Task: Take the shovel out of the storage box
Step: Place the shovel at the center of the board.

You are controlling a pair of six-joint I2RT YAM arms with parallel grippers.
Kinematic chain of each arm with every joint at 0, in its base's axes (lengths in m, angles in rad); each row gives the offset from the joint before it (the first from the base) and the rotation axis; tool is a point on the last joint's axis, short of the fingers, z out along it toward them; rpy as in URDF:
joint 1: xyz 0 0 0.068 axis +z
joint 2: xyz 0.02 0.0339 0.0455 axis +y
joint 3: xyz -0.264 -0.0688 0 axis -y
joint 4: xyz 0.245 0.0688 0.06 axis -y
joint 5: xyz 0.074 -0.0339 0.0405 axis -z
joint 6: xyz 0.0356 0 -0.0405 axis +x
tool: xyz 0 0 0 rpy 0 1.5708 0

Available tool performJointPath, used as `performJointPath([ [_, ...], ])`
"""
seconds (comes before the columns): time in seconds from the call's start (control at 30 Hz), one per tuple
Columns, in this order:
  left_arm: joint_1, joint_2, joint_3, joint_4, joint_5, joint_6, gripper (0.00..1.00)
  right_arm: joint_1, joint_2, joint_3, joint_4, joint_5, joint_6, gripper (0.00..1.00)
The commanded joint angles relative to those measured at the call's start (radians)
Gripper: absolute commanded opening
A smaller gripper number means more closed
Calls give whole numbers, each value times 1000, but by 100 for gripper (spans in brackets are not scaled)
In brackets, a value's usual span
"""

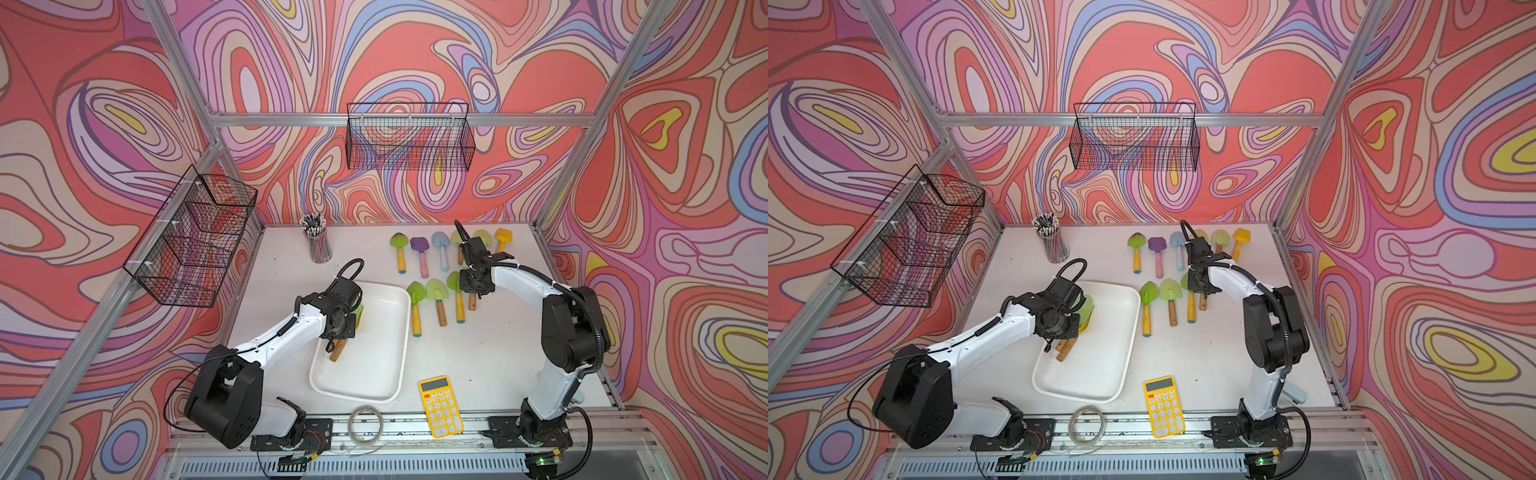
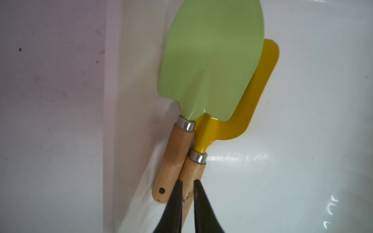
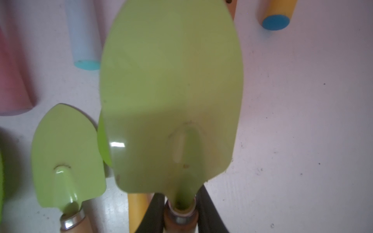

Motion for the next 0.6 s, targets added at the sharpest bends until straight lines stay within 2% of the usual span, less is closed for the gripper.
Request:
performJointPath([
  [0.0,-4,36,1,-46,-86,-17,14,-15,15,8,-6,77,-4,20],
  [0.23,-16,61,-6,-46,-120,-25,17,-37,41,-7,3,71,1,20],
  [0.5,-23,82,-34,-15,-84,-28,34,-46,90,3,9,46,-2,20],
  [0.57,-28,86,-39,-4,-75,-28,35,-45,100,4,7,48,-3,20],
])
